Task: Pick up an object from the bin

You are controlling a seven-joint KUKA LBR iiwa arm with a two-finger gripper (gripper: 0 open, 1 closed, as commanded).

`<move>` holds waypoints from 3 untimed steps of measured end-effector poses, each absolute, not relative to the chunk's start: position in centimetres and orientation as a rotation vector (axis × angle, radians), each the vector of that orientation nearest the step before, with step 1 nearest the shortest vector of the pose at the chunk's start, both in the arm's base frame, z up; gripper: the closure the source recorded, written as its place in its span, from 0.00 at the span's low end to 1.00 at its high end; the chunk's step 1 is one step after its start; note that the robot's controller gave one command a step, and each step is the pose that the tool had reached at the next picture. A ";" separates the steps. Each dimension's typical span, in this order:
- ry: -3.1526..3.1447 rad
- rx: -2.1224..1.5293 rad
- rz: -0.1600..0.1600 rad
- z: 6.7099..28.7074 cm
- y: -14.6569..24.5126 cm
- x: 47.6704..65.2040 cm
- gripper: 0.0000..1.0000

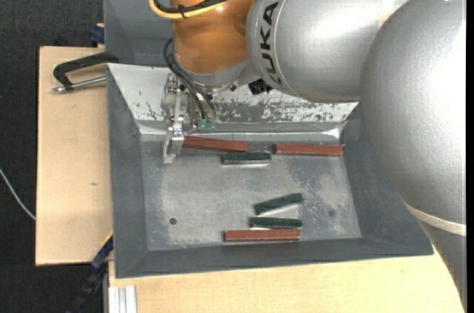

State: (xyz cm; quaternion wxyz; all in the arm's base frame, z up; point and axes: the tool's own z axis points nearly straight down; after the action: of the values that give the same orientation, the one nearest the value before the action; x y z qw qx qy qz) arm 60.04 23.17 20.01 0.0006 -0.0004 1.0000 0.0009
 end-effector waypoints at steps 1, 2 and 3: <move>3.137 -0.089 0.004 16.2 17.4 59.6 0.00; 3.137 0.042 0.001 9.8 16.2 57.3 0.00; 3.143 -0.004 0.005 10.0 11.9 57.2 0.00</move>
Offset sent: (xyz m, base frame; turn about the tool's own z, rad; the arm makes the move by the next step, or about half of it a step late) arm -0.0371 -0.0657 -0.1169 0.0388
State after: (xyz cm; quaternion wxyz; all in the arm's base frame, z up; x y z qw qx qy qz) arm 57.16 11.92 10.03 -0.0006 -0.0014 1.0000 0.0017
